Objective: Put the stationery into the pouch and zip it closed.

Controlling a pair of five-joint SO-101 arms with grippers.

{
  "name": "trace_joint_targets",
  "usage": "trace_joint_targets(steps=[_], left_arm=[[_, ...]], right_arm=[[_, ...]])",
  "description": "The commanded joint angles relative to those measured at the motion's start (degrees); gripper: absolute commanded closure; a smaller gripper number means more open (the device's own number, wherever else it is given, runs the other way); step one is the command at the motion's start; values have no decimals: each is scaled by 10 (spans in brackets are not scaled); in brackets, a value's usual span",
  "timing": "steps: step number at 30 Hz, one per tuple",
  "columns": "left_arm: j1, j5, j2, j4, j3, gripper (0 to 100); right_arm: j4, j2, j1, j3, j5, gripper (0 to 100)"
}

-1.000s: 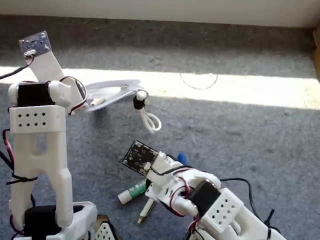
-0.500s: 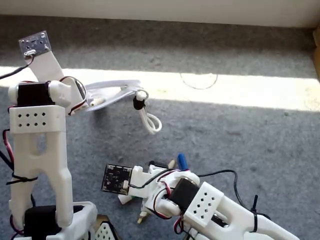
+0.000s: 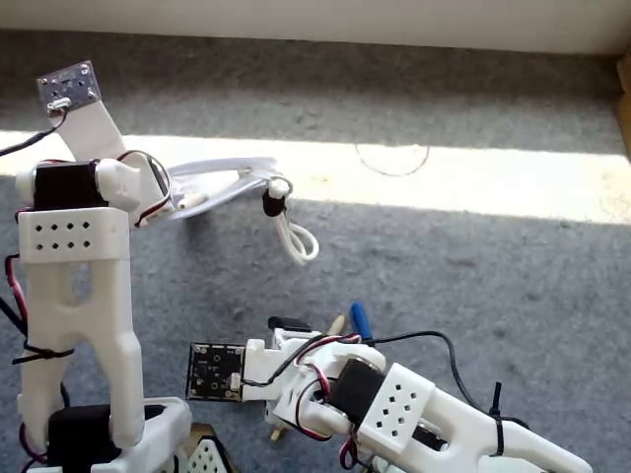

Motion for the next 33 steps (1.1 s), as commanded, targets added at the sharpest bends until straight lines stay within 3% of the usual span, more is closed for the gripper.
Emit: trace_joint_targets(steps=[1, 7, 14, 21, 27, 33], left_arm=[[-10, -4, 10, -6, 0, 965], [-10, -4, 10, -6, 0, 965], [-10, -4, 10, -6, 0, 965], [-10, -4, 10, -6, 0, 965], [-10, -4, 10, -6, 0, 965], [-10, -4, 10, -6, 1, 965]], right_arm=[[-42, 57, -6, -2, 8, 706], [-73, 171, -5, -2, 8, 706], [-74, 194, -2, -2, 8, 709], [-87, 197, 10, 2, 8, 923], [-87, 195, 59, 1, 10, 937], [-82, 196, 63, 2, 55, 936]])
